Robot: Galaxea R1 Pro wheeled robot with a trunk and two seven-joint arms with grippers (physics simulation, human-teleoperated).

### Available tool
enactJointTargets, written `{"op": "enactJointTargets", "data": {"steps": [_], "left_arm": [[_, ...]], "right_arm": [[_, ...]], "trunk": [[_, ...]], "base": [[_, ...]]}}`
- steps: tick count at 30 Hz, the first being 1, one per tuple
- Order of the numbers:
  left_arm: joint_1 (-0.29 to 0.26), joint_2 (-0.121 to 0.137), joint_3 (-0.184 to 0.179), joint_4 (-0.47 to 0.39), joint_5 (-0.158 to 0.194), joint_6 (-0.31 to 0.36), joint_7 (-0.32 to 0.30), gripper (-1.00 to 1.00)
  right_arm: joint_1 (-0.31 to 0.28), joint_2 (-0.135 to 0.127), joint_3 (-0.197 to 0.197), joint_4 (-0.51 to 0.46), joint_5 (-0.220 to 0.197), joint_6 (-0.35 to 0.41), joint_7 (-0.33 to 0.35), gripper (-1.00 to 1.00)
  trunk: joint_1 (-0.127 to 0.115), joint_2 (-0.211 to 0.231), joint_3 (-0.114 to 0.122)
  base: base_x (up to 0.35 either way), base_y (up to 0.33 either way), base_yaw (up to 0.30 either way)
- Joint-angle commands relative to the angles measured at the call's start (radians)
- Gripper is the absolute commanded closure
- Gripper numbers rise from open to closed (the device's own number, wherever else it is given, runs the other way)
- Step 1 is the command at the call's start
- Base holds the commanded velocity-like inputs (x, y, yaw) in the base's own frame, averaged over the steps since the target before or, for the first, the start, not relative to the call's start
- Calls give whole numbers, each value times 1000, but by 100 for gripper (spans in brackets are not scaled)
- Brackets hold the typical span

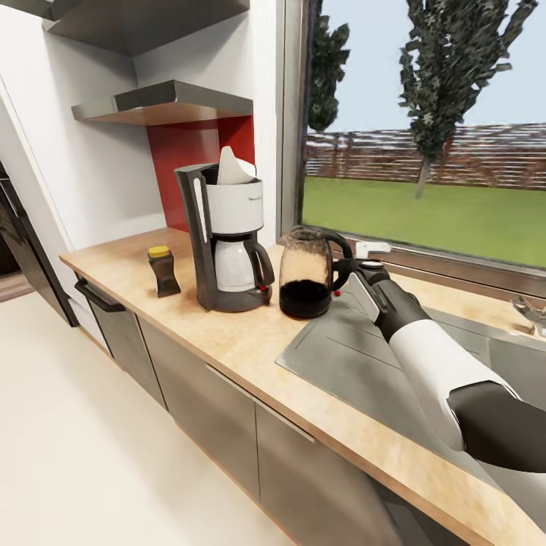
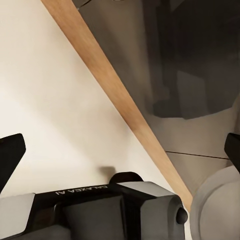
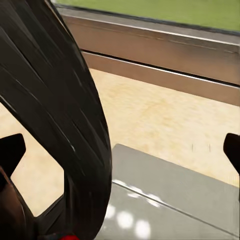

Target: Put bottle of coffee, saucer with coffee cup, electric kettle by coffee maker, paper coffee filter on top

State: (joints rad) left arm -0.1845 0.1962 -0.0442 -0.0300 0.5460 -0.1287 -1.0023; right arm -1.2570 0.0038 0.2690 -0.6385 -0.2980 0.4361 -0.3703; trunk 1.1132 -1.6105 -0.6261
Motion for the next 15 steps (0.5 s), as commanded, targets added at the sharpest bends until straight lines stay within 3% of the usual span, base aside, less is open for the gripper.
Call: {"op": "enactJointTargets", "data": {"steps": [1,15], "left_arm": [[-1,0,-5,1,2,-9,-1,-100],[0,0,-5,1,2,-9,-2,-100]], "right_arm": [[-1,-1,6,-1,-11,3,-9,-100],[-1,-1,6,-1,-12,3,-9,-100]], "trunk": [[0,-1,-1],[0,-1,-1]], "base": [[0,0,0],[0,0,0]]}}
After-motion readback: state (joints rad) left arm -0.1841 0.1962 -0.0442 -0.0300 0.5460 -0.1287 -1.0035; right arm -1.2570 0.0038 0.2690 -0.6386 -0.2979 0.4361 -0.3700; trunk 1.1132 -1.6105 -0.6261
